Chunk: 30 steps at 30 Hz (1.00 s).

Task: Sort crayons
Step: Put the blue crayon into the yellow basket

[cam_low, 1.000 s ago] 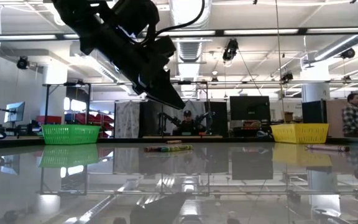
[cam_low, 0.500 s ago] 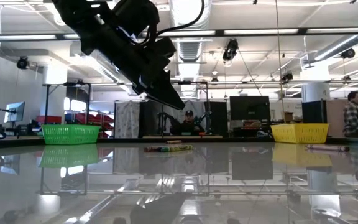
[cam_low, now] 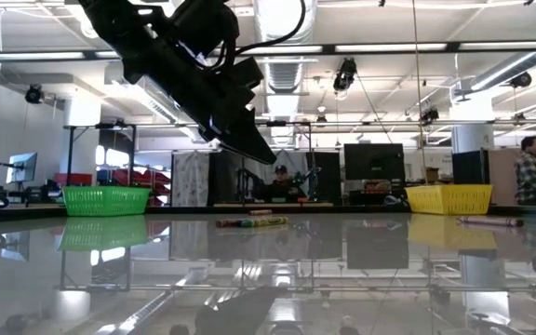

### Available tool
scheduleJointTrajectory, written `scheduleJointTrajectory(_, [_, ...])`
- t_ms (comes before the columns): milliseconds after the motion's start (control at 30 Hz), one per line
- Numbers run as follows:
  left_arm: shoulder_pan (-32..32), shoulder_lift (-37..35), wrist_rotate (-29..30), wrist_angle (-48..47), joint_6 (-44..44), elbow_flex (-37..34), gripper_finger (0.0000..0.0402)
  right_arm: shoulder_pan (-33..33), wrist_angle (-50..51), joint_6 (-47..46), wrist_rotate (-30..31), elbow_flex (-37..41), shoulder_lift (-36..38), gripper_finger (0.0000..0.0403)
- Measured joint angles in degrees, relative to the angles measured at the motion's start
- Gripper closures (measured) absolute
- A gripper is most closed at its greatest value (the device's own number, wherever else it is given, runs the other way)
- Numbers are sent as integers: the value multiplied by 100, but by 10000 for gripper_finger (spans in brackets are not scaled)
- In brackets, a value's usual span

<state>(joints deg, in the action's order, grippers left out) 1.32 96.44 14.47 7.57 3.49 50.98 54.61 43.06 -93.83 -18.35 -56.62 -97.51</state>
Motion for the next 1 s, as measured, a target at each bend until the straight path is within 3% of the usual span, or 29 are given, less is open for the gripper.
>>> scheduleJointTrajectory(267, [2, 0, 1, 7, -2, 0, 288, -17, -7, 486, 180, -24, 225, 385])
scheduleJointTrajectory(533, [40, 0, 1, 13, -4, 0, 288, -111, 613, 919, 1159, -36, 797, 392])
scheduleJointTrajectory(633, [41, 0, 1, 29, -4, 0, 288, -270, 1426, 1103, 2181, -81, 1152, 392])
scheduleJointTrajectory(800, [44, 0, 1, 61, -4, 0, 288, -806, 2837, 954, 4450, -79, 1880, 392])
scheduleJointTrajectory(900, [45, 0, -1, 62, -4, 0, 288, -1403, 3341, 722, 5651, -20, 2330, 392])
scheduleJointTrajectory(1000, [61, 0, -1, 61, -4, 0, 288, -2211, 3326, 959, 6408, 81, 2739, 392])
